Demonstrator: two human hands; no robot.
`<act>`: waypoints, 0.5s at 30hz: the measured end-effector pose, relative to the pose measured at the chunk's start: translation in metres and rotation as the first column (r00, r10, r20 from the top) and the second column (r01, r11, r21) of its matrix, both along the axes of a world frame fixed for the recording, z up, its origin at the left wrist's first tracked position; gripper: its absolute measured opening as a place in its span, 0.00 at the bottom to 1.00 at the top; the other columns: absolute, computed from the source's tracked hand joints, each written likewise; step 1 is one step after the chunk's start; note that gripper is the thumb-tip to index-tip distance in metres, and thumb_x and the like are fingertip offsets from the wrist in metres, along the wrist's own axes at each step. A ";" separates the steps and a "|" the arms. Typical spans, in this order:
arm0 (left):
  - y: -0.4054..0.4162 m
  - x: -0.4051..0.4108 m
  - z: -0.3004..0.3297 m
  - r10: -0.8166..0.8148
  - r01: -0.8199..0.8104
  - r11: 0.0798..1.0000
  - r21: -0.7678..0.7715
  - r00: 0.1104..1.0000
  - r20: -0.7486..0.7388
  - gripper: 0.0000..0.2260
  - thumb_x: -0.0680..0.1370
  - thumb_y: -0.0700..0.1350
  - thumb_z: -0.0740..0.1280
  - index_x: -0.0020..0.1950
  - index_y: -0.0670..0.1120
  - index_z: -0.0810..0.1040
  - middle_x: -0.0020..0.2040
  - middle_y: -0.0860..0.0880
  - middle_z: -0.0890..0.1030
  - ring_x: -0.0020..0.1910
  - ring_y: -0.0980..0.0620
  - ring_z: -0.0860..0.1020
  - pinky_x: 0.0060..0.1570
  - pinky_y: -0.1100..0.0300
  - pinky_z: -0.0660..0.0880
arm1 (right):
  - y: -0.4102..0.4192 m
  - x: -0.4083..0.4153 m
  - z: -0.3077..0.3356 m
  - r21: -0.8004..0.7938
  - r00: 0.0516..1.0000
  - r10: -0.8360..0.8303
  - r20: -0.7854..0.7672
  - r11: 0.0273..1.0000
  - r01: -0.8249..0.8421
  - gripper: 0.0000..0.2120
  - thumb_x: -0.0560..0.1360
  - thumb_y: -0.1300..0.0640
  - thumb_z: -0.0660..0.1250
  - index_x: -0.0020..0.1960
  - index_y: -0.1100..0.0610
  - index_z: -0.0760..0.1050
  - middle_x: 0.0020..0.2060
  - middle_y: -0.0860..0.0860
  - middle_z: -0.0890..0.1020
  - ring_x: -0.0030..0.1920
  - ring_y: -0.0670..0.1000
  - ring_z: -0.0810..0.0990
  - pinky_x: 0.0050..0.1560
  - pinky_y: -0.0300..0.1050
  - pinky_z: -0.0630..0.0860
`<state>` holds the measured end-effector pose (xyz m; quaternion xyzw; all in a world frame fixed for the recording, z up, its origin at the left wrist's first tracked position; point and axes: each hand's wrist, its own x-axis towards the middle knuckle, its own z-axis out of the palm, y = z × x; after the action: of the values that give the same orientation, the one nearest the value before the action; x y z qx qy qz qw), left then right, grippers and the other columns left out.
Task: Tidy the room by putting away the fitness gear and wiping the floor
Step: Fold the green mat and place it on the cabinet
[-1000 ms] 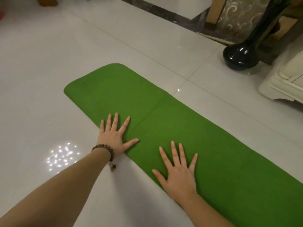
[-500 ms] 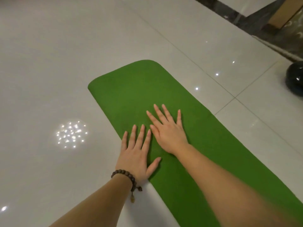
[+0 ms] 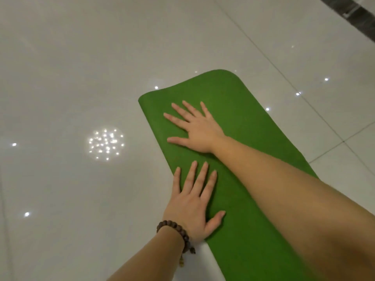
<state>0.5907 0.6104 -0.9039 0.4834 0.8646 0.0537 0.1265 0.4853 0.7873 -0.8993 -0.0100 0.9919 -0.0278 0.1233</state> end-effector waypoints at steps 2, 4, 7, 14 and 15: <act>0.000 0.001 -0.001 -0.004 0.004 1.000 0.012 1.000 -0.017 0.37 0.75 0.69 0.52 0.78 0.48 0.56 0.78 0.45 0.54 0.77 0.42 0.49 0.71 0.35 0.47 | 0.033 -0.004 -0.001 0.027 0.981 -0.194 -0.017 0.980 0.195 0.35 0.72 0.25 0.37 0.75 0.37 0.38 0.77 0.45 0.40 0.76 0.52 0.38 0.73 0.65 0.40; 0.000 0.001 -0.002 -0.006 0.006 1.000 0.001 1.000 -0.031 0.37 0.75 0.69 0.52 0.78 0.48 0.56 0.79 0.45 0.54 0.78 0.42 0.49 0.71 0.35 0.49 | 0.061 0.009 -0.002 0.023 0.928 -0.372 -0.041 0.928 0.373 0.34 0.72 0.26 0.35 0.75 0.37 0.38 0.77 0.46 0.40 0.76 0.53 0.39 0.73 0.65 0.40; 0.000 0.000 -0.002 -0.014 0.012 0.999 -0.043 0.999 -0.043 0.38 0.75 0.69 0.50 0.78 0.48 0.55 0.79 0.45 0.54 0.78 0.41 0.48 0.71 0.34 0.50 | 0.090 0.055 -0.002 0.012 0.839 -0.542 -0.052 0.839 0.543 0.32 0.75 0.29 0.35 0.76 0.39 0.39 0.77 0.48 0.41 0.77 0.53 0.39 0.73 0.65 0.42; 0.000 0.001 -0.001 -0.042 0.032 0.995 -0.093 0.993 -0.114 0.38 0.76 0.69 0.49 0.79 0.47 0.55 0.78 0.44 0.54 0.77 0.41 0.49 0.71 0.34 0.48 | 0.001 0.195 0.007 0.031 0.851 -0.525 -0.009 0.851 0.525 0.33 0.75 0.29 0.36 0.76 0.41 0.35 0.76 0.52 0.34 0.75 0.54 0.31 0.70 0.70 0.36; -0.001 0.002 -0.002 -0.047 0.036 0.995 -0.091 0.992 -0.119 0.38 0.76 0.68 0.48 0.79 0.47 0.54 0.78 0.43 0.54 0.77 0.41 0.49 0.71 0.34 0.48 | -0.020 0.217 0.007 0.029 0.889 -0.458 0.015 0.889 0.458 0.33 0.75 0.29 0.37 0.76 0.40 0.37 0.77 0.51 0.36 0.75 0.54 0.32 0.70 0.70 0.37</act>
<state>0.5929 0.6099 -0.9059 0.4977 0.8618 -0.0168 0.0962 0.7024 0.7678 -0.8925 0.2258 0.9653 -0.0441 0.1238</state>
